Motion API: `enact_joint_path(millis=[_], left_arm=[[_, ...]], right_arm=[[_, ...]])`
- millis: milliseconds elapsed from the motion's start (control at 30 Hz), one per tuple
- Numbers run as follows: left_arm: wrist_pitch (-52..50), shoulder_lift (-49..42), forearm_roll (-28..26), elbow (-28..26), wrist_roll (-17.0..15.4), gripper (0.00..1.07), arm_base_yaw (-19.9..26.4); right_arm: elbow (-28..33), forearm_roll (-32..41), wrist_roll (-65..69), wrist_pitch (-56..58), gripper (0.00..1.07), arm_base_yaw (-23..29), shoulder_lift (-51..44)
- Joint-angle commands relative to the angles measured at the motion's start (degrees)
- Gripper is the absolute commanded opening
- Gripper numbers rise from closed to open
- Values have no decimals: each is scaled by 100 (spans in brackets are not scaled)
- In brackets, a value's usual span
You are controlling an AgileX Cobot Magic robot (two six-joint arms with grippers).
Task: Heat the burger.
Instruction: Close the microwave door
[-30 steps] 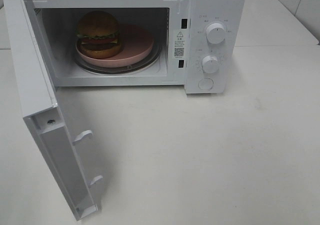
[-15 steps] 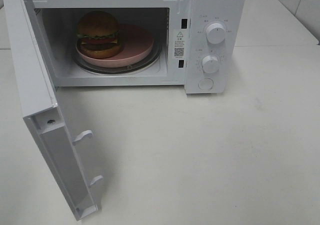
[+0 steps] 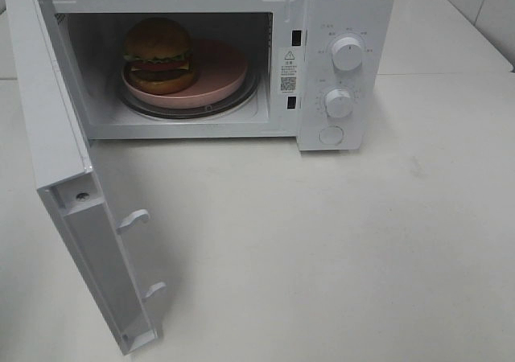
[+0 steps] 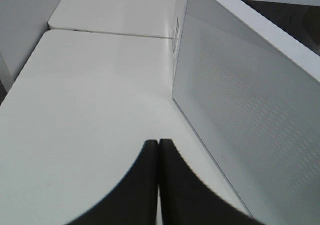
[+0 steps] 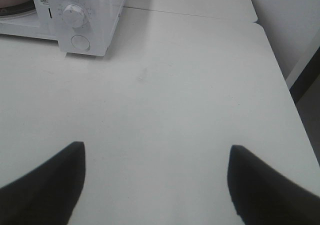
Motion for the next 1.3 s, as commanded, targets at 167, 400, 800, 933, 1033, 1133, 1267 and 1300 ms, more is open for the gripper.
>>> enact_joint_path(millis=[167, 400, 800, 933, 1033, 1133, 1267, 1300], left_arm=[[-2045, 378, -229, 779, 476, 0, -34], [-3839, 670, -327, 1467, 613, 0, -34], [-6194, 2137, 206, 2103, 241, 0, -34], [-6875, 2836, 963, 2103, -682, 0, -34], [-7151, 3151, 1599, 2103, -1129, 0, -34], [-7494, 3466, 1988, 2103, -1530, 0, -34], [-7976, 3862, 2108, 2103, -1662, 0, -34], [-8090, 3982, 2108, 2097, -1662, 0, -34]], right_arm=[[-6, 23, -40, 6, 75, -34, -149], [-6, 23, -40, 6, 75, -34, -149], [-6, 23, -40, 6, 75, -34, -149], [-6, 23, -40, 6, 75, -34, -149], [-6, 23, -40, 6, 75, -34, -149], [-6, 23, -40, 6, 75, -34, -149], [-6, 23, -40, 6, 75, -34, -149], [-6, 23, -40, 6, 75, -34, -149]])
